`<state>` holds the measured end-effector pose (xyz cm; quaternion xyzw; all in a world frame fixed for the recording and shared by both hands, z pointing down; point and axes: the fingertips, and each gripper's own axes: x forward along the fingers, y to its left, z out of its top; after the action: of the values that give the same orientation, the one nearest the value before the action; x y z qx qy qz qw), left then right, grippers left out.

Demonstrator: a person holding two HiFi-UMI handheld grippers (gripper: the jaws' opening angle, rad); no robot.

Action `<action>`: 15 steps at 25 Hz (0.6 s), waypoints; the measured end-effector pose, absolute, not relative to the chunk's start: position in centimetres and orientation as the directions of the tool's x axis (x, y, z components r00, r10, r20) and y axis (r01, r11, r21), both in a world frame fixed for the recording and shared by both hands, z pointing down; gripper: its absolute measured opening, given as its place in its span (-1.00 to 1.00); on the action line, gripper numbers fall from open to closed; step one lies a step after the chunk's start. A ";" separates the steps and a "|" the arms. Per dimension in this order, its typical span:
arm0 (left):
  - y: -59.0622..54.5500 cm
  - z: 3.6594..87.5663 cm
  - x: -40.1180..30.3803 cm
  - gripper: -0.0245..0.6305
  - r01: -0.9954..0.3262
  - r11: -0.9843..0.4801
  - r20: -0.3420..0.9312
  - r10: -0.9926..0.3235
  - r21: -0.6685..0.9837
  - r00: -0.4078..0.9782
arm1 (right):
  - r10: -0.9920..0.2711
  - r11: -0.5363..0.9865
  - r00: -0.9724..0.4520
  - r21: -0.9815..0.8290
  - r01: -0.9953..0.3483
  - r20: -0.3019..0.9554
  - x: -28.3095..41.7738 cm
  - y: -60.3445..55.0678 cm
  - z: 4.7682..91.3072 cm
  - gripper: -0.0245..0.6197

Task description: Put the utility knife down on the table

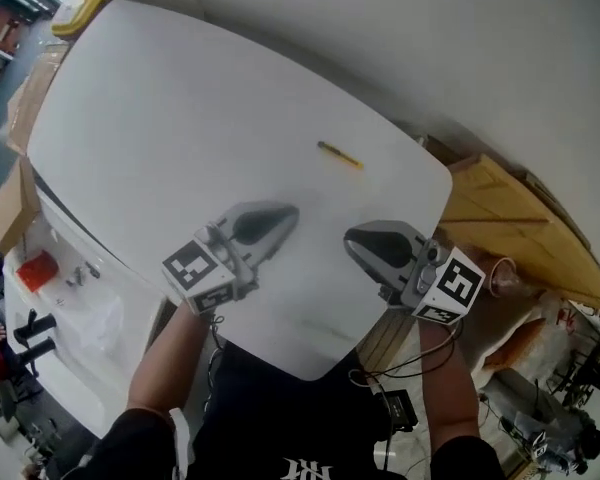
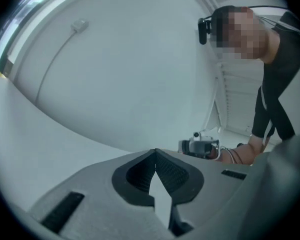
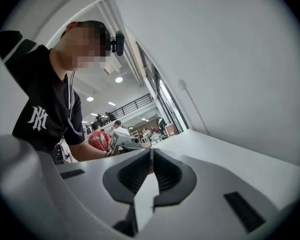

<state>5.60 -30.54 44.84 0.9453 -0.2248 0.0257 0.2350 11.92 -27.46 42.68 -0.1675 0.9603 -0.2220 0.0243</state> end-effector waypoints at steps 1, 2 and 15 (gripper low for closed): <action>-28.8 42.4 5.3 -0.91 -0.431 -0.783 0.131 -0.420 0.448 0.898 | -0.333 0.835 -0.943 -0.459 -0.304 0.019 11.9 -25.3 41.3 -0.87; -26.9 40.1 4.9 -0.91 -0.422 -0.780 0.106 -0.424 0.463 0.900 | -0.338 0.821 -0.941 -0.485 -0.301 0.011 11.7 -23.3 39.8 -0.87; -3.9 21.5 -3.8 -0.91 -0.155 -0.917 -0.072 -0.194 0.367 0.978 | -0.491 0.837 -0.841 -0.391 -0.383 -0.226 3.9 -2.8 17.7 -0.87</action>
<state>-3.79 -3.92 21.48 0.9777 -0.0893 -0.0534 0.1826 3.91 -2.78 17.67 -0.2314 0.9448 -0.1674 0.1606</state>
